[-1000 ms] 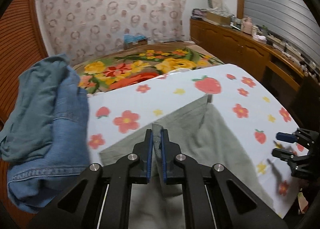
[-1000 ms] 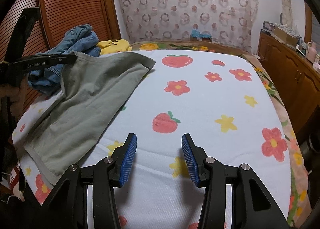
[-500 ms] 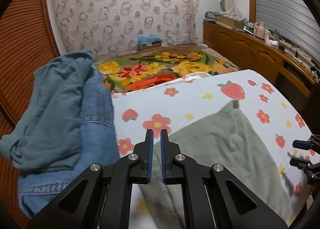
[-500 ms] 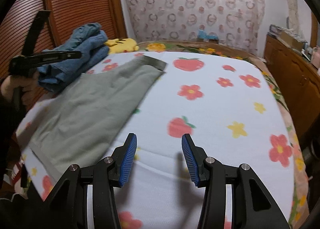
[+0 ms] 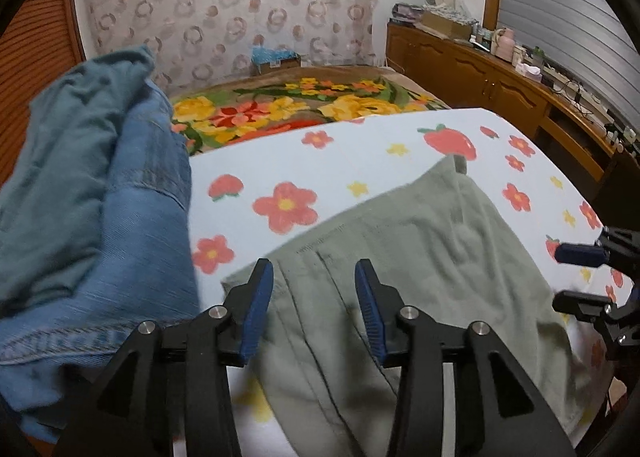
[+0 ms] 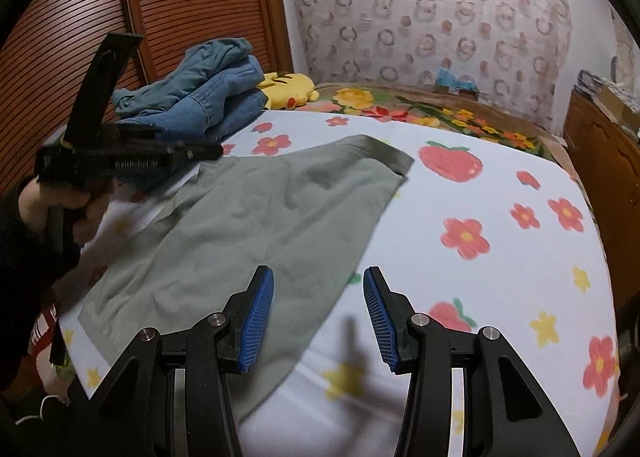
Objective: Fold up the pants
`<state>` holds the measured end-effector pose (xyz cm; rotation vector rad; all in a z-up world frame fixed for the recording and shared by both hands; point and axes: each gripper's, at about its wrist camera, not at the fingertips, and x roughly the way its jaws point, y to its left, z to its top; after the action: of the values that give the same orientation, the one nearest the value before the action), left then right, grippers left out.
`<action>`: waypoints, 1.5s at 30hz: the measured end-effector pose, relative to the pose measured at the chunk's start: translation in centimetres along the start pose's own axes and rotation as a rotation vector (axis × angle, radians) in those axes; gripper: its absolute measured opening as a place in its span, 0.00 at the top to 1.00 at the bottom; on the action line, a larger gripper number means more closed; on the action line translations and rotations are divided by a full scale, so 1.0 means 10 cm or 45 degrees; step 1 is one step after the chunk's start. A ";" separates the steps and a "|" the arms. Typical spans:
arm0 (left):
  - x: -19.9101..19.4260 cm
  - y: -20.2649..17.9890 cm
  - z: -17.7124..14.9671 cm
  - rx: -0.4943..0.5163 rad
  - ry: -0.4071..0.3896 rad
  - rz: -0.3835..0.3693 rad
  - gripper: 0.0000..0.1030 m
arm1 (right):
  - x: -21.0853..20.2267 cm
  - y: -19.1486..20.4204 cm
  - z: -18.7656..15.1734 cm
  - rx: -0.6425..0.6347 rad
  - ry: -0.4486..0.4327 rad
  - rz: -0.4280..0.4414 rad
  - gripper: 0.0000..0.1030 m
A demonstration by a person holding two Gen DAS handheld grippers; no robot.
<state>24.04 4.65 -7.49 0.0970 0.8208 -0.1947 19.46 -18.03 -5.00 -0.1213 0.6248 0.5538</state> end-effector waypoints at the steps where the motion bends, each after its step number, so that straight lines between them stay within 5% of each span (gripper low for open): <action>1: 0.01 -0.01 -0.01 0.000 -0.007 0.003 0.58 | 0.02 0.00 0.02 -0.005 0.003 0.000 0.53; 6: 0.11 0.03 0.00 -0.011 0.018 0.010 0.68 | 0.16 0.01 0.11 -0.017 0.029 0.003 0.53; 17: 0.33 0.06 -0.06 -0.017 0.081 0.019 0.72 | 0.36 -0.03 0.17 0.003 0.096 0.020 0.53; 24: 0.27 0.09 -0.07 -0.022 0.052 0.011 0.97 | 0.42 -0.05 0.21 0.038 0.103 0.031 0.53; 33: -0.18 0.15 0.03 -0.039 -0.094 0.084 0.97 | 0.43 -0.04 0.20 0.033 0.101 0.026 0.53; 45: -0.15 0.30 0.04 -0.053 -0.065 0.136 0.97 | 0.42 -0.02 0.20 0.013 0.093 0.008 0.53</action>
<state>23.97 7.68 -6.06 0.0962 0.7662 -0.0789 23.38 -15.78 -5.87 -0.1300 0.6989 0.5543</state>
